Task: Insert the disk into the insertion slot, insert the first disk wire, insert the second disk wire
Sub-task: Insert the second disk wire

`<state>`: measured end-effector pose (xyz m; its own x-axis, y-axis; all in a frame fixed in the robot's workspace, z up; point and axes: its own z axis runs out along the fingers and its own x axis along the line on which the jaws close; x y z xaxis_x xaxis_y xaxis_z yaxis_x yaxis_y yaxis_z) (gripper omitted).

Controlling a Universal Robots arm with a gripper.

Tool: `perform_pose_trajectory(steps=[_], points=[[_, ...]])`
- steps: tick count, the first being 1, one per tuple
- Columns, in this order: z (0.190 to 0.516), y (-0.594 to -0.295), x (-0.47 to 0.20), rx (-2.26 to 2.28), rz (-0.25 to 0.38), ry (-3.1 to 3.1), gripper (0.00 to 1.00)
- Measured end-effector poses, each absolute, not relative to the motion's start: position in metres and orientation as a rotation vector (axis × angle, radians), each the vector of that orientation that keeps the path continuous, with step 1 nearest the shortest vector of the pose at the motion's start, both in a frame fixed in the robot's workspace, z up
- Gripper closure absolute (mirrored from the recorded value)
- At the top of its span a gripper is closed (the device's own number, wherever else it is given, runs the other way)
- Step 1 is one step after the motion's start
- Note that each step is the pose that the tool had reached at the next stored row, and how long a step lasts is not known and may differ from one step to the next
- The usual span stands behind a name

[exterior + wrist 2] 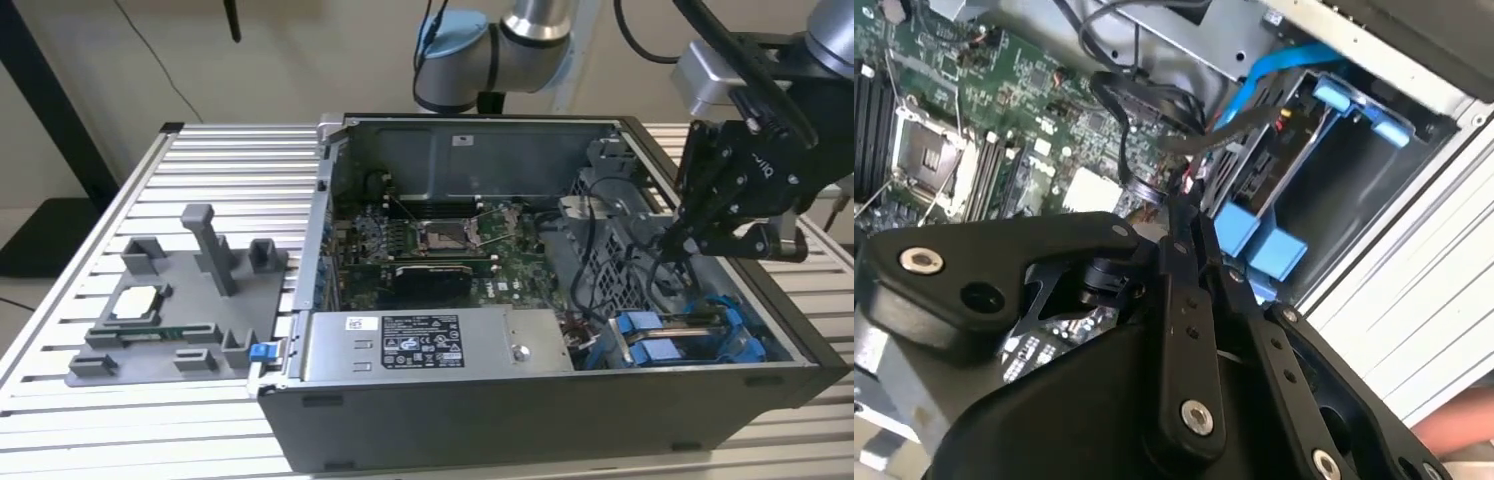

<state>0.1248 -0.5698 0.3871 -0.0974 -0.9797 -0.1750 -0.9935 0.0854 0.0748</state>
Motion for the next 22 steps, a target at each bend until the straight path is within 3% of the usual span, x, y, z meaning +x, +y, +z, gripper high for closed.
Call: perform_pose_trajectory(steps=[14, 22], points=[[0.37, -0.61, 0.124, -2.067, 0.303, 2.274, 1.0], [0.36, -0.617, 0.124, -2.069, 0.306, 2.274, 1.0]])
